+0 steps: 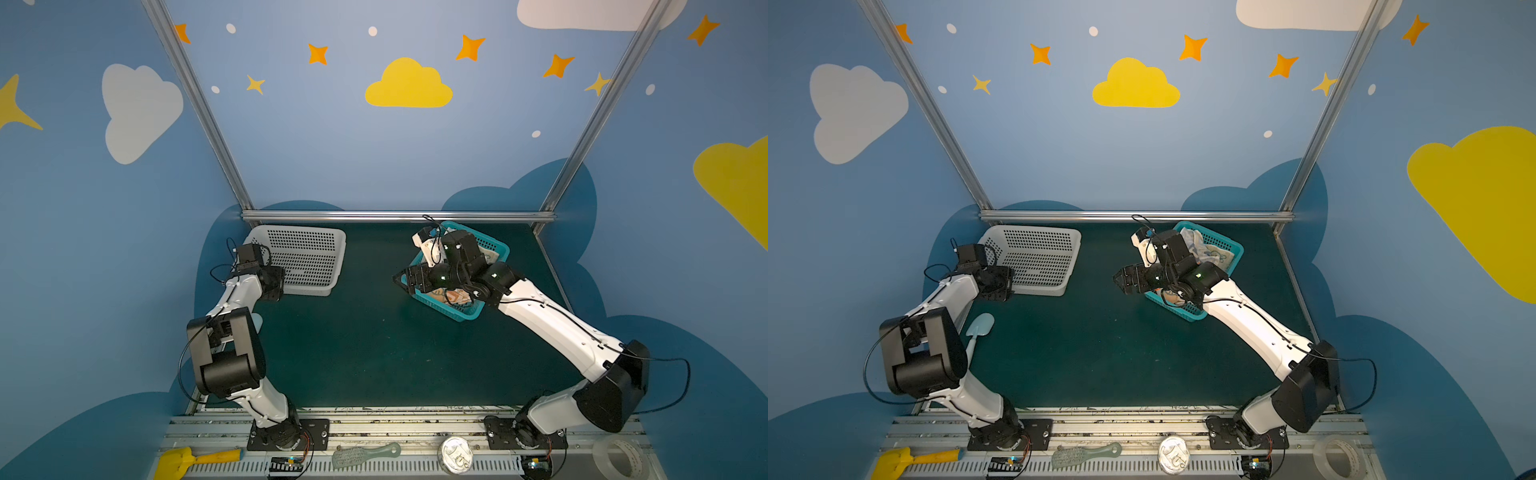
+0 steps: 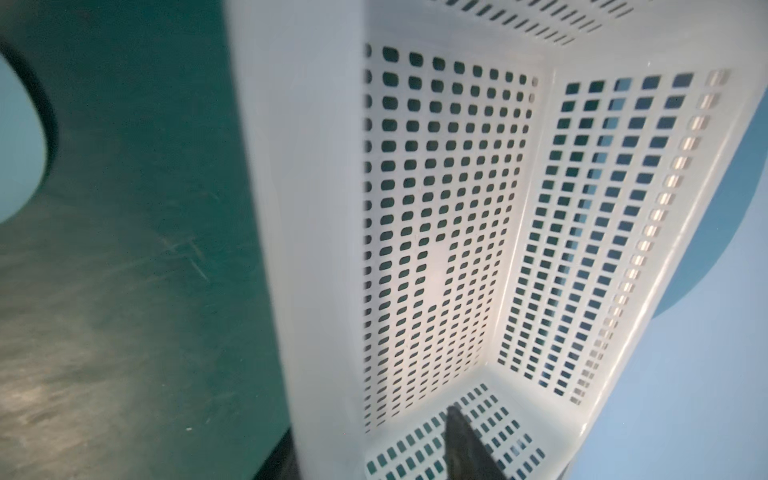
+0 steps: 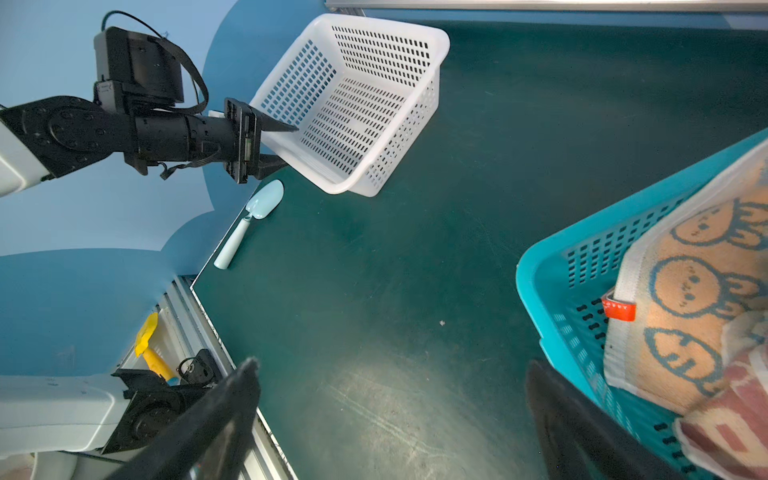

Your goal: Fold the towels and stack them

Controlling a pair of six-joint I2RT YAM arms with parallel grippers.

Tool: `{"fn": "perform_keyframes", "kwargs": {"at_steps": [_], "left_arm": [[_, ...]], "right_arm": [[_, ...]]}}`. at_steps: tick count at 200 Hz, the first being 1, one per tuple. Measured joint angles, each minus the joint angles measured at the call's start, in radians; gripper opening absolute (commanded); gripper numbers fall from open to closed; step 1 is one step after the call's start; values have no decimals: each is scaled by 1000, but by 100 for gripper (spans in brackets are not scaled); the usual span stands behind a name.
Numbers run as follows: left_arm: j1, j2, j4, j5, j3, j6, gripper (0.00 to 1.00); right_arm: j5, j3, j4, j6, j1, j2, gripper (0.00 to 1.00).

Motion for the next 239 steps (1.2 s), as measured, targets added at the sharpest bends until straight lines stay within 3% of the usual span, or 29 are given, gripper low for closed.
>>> {"fn": "perform_keyframes", "kwargs": {"at_steps": [12, 51, 102, 130, 182, 201, 239], "left_arm": [[0, -8, 13, 0, -16, -2, 99], [-26, -99, 5, -13, -74, 2, 100], [-150, -347, -52, -75, -126, 53, 100], [-252, -483, -109, -138, -172, 116, 100], [-584, -615, -112, -251, -201, 317, 100], [-656, -619, -86, -264, -240, 373, 100], [-748, -585, -43, -280, -256, 472, 100]], "right_arm": [[-3, 0, -12, 0, -16, 0, 98], [-5, -4, -45, 30, -103, 0, 99], [48, 61, -150, 76, -203, 69, 99], [77, 156, -181, 79, -220, 196, 99], [106, 445, -275, 126, -217, 527, 95], [119, 570, -322, 152, -213, 639, 86], [165, 858, -437, 191, -186, 845, 76]]}}
